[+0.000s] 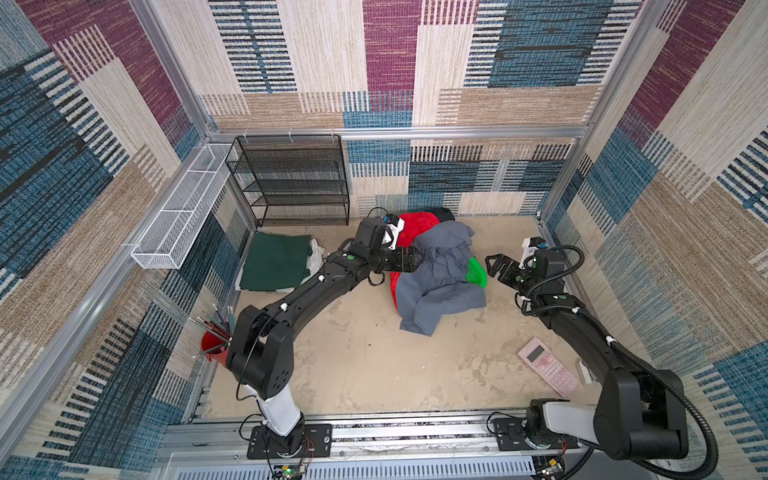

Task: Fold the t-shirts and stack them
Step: 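Reach both grippers toward the grey t-shirt on the green basket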

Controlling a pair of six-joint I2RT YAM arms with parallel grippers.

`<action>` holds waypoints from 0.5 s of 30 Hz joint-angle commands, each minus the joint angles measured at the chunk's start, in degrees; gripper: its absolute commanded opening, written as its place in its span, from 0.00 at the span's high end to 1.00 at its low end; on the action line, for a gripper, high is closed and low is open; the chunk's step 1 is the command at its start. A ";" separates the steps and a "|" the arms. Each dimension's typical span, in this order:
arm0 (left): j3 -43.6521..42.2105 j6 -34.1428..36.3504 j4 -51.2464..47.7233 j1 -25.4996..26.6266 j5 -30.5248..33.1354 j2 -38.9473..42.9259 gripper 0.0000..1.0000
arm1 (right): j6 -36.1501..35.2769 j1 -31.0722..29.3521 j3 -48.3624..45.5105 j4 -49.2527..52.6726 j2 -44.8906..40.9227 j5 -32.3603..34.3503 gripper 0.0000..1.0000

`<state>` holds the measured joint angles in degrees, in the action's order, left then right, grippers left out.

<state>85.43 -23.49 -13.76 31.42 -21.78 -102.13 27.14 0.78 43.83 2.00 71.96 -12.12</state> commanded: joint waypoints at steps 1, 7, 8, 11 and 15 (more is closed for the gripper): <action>8.40 4.00 -13.74 0.51 -2.57 -6.00 0.24 | 0.20 0.03 -0.14 4.15 -1.18 5.61 0.01; 16.01 5.56 -25.56 2.24 8.33 -13.10 0.25 | -1.05 0.09 -1.67 8.33 -4.81 8.12 0.01; 15.48 5.40 -25.49 2.48 9.66 -13.02 0.26 | -1.20 0.07 -2.20 8.23 -5.52 8.25 0.02; 13.19 4.56 -23.88 3.02 12.95 -12.15 0.26 | -1.30 0.06 -3.49 8.15 -6.87 8.43 0.02; 11.93 4.32 -23.86 3.54 15.42 -11.31 0.30 | -1.21 0.07 -3.69 8.36 -6.41 7.57 0.02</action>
<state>98.13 -19.68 -35.31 34.63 -10.94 -114.41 26.26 0.82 40.10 10.48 65.39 -4.75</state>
